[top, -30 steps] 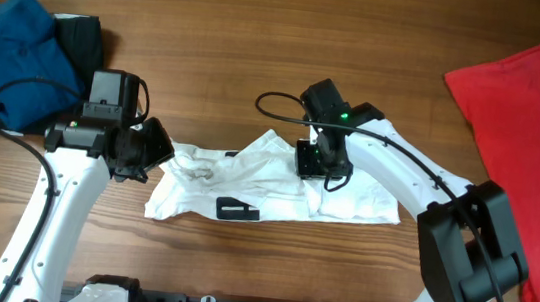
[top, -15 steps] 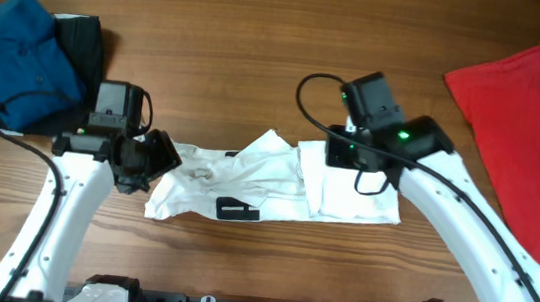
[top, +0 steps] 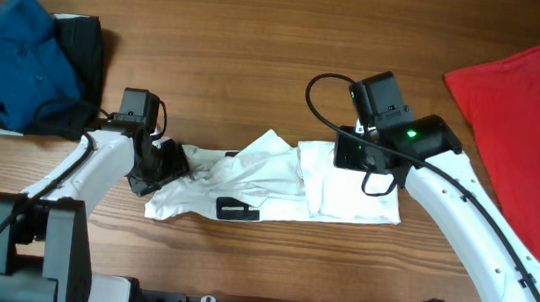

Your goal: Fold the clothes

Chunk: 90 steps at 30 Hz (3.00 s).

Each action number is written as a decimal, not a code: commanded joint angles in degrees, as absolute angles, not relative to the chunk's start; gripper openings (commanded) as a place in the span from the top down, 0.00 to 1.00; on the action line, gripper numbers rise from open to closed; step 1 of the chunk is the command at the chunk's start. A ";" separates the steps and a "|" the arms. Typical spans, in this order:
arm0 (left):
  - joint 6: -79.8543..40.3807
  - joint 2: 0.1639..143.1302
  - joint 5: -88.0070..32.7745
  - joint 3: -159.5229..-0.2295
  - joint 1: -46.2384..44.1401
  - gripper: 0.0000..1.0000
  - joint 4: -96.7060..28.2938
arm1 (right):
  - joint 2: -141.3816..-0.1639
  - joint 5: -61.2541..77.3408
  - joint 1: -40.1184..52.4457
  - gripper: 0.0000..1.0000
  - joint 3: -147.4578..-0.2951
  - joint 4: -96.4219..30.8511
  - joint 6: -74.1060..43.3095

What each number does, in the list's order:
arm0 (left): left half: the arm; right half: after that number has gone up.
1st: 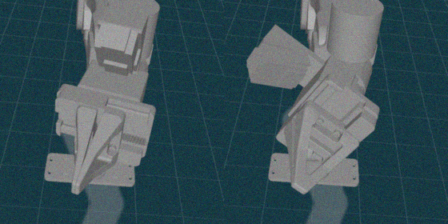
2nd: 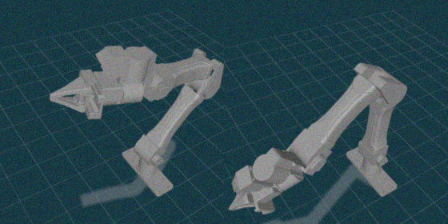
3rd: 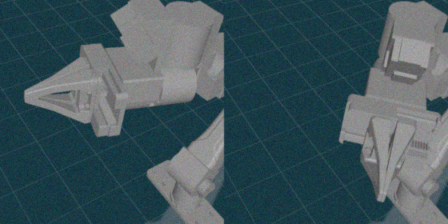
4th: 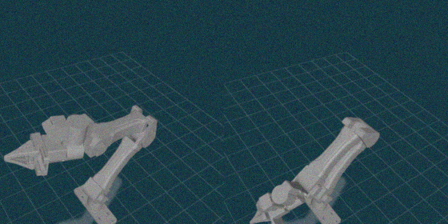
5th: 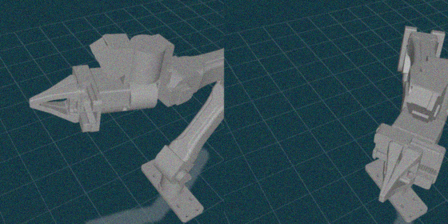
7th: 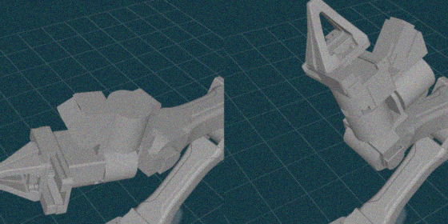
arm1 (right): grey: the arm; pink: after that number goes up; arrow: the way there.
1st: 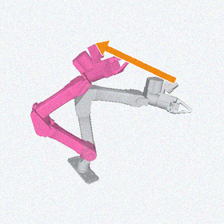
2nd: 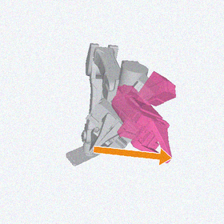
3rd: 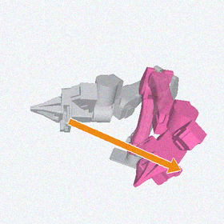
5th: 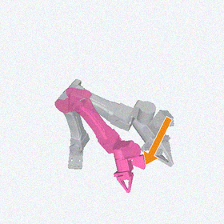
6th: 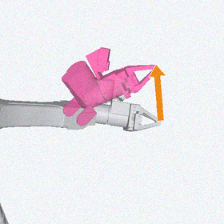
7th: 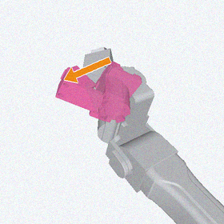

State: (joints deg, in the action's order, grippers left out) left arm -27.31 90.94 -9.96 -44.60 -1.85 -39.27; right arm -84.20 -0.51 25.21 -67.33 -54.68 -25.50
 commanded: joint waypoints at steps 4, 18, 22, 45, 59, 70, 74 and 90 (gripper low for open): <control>-25.67 92.64 -11.55 -43.35 -2.07 0.67 -36.03 | -84.20 -2.22 25.08 0.57 -67.92 -55.44 -26.11; -30.94 76.20 -8.54 -43.62 4.16 0.94 -45.15 | -84.20 -4.03 25.08 0.55 -67.92 -56.21 -26.85; -30.89 73.78 -9.19 -43.62 4.29 0.86 -46.30 | -84.27 -0.12 25.10 0.55 -67.92 -55.07 -21.78; -30.46 78.32 -11.68 -43.59 4.29 0.71 -35.27 | -101.21 8.88 42.52 0.27 -67.92 -39.79 12.05; -30.50 85.19 -10.24 -43.59 4.29 0.71 -31.38 | -103.74 6.66 45.78 0.29 -67.92 -28.08 12.05; -32.91 85.19 -11.03 -43.59 4.29 0.71 -30.83 | -106.63 8.10 51.75 0.40 -67.92 -22.79 11.31; -33.32 85.19 -11.09 -43.59 4.29 0.73 -31.29 | -106.63 6.39 51.90 0.86 -67.92 -18.76 6.74; -33.32 85.19 -11.07 -43.59 4.29 0.78 -31.94 | -106.85 12.08 51.90 0.56 -67.92 -21.58 8.93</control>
